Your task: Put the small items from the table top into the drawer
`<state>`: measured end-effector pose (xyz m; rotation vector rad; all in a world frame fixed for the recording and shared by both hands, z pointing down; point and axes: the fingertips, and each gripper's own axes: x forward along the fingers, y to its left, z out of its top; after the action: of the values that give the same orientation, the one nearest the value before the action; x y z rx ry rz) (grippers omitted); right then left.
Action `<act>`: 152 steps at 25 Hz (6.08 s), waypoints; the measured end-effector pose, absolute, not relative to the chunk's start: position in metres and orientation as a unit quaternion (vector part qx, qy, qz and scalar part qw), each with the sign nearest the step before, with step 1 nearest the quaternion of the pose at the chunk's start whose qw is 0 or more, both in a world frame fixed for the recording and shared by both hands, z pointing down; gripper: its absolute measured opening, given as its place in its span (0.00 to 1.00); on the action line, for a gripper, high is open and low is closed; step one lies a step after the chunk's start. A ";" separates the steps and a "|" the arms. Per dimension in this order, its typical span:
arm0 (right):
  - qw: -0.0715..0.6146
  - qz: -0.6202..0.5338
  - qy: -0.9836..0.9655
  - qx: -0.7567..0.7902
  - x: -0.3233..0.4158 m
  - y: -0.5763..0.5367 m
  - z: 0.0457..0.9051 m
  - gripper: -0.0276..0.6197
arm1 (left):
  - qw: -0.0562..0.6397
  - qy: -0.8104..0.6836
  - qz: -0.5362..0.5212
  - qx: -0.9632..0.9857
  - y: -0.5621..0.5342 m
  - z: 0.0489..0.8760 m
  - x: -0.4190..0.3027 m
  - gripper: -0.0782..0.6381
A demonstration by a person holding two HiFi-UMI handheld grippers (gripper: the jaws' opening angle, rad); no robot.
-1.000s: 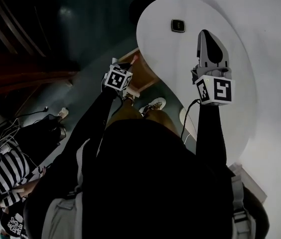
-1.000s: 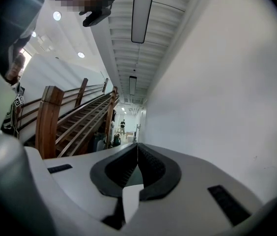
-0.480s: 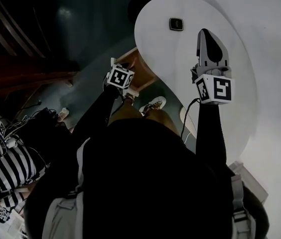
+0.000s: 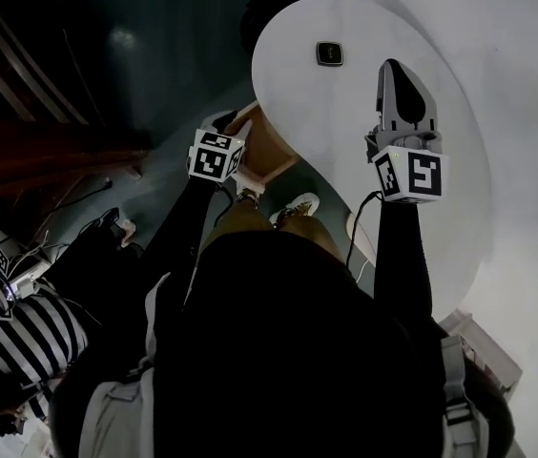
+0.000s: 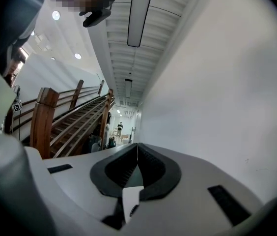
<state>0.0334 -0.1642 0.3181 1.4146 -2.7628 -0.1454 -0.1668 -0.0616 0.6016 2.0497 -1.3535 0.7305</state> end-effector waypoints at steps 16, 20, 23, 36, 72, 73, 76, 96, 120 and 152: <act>-0.031 -0.050 -0.859 0.508 0.087 -0.167 0.286 0.09 | -0.029 -0.483 0.084 0.871 -0.153 0.310 -0.080 0.31; -0.025 -0.050 -0.850 0.523 0.103 -0.164 0.288 0.09 | -0.005 -0.438 0.127 0.890 -0.171 0.350 -0.056 0.31; -0.015 -0.052 -0.842 0.537 0.117 -0.159 0.292 0.09 | -0.001 -0.373 0.182 0.910 -0.186 0.392 -0.033 0.37; 0.041 -0.033 -0.788 0.613 0.201 -0.146 0.322 0.09 | 0.027 -0.164 0.460 0.872 -0.259 0.580 -0.009 0.57; 0.011 -0.034 -0.851 0.525 0.109 -0.176 0.315 0.09 | 0.026 -0.313 0.149 0.938 -0.134 0.347 -0.036 0.58; 0.011 -0.034 -0.854 0.519 0.102 -0.175 0.316 0.09 | 0.029 -0.318 0.151 0.935 -0.129 0.345 -0.046 0.58; 0.013 -0.028 -0.860 0.509 0.091 -0.175 0.324 0.09 | 0.033 -0.323 0.169 0.931 -0.121 0.360 -0.062 0.58; 0.047 -0.005 -0.871 0.489 0.066 -0.154 0.346 0.09 | 0.176 -0.178 0.440 0.862 0.001 0.622 -0.106 0.58; 0.112 0.035 -0.836 0.536 0.075 -0.120 0.399 0.09 | -0.025 0.108 0.640 0.760 0.036 0.803 -0.078 0.58; 0.031 -0.035 -0.836 0.547 0.075 -0.137 0.322 0.09 | -0.047 -0.290 0.204 0.934 -0.124 0.377 -0.048 0.58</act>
<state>0.0746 -0.1367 0.3217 1.6863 -2.5740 -0.1091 -0.0476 -0.1243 0.3770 3.0243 -0.9398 0.6622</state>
